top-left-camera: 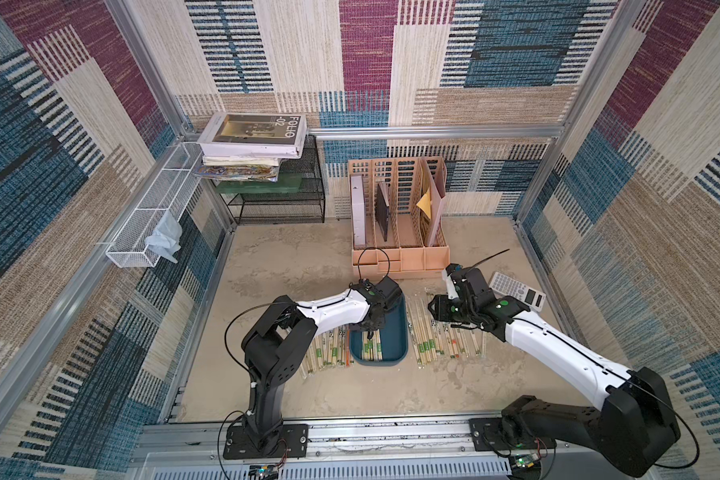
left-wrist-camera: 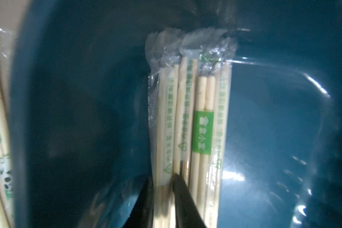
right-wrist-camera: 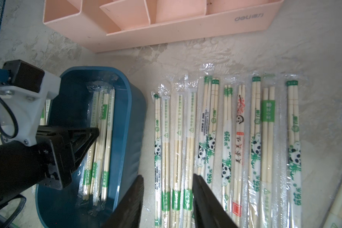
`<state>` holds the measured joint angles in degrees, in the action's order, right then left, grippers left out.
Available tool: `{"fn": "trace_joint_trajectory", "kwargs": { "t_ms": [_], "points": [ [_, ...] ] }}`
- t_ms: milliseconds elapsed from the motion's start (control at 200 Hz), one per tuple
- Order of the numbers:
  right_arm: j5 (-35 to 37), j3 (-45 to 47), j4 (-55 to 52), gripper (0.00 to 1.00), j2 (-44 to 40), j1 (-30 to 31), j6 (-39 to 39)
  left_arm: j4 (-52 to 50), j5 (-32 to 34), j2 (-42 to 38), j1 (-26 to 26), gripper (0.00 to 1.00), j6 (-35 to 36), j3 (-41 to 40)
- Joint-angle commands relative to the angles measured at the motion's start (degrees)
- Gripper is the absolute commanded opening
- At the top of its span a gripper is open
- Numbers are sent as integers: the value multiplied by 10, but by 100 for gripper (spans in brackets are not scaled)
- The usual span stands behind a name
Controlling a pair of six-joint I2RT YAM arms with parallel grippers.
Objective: Take the paired disposable chopsticks out of the storage box
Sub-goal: Pick up the paired disposable chopsticks from the storage box.
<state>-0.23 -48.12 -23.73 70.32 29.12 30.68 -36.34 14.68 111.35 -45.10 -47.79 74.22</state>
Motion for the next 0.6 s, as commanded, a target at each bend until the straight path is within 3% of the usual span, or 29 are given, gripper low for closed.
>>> {"fn": "trace_joint_trajectory", "kwargs": {
  "t_ms": [0, 85, 596],
  "points": [
    [7, -2, 2, 44, -2, -2, -5, -10, -9, 11, 1, 7, -2, -6],
    [6, -4, 0, 44, -2, -2, -6, -8, -10, 11, 0, 1, -1, -7],
    [2, -10, 5, 44, 8, 0, -5, -34, -3, -63, -2, 0, 26, 33]
  ]
}}
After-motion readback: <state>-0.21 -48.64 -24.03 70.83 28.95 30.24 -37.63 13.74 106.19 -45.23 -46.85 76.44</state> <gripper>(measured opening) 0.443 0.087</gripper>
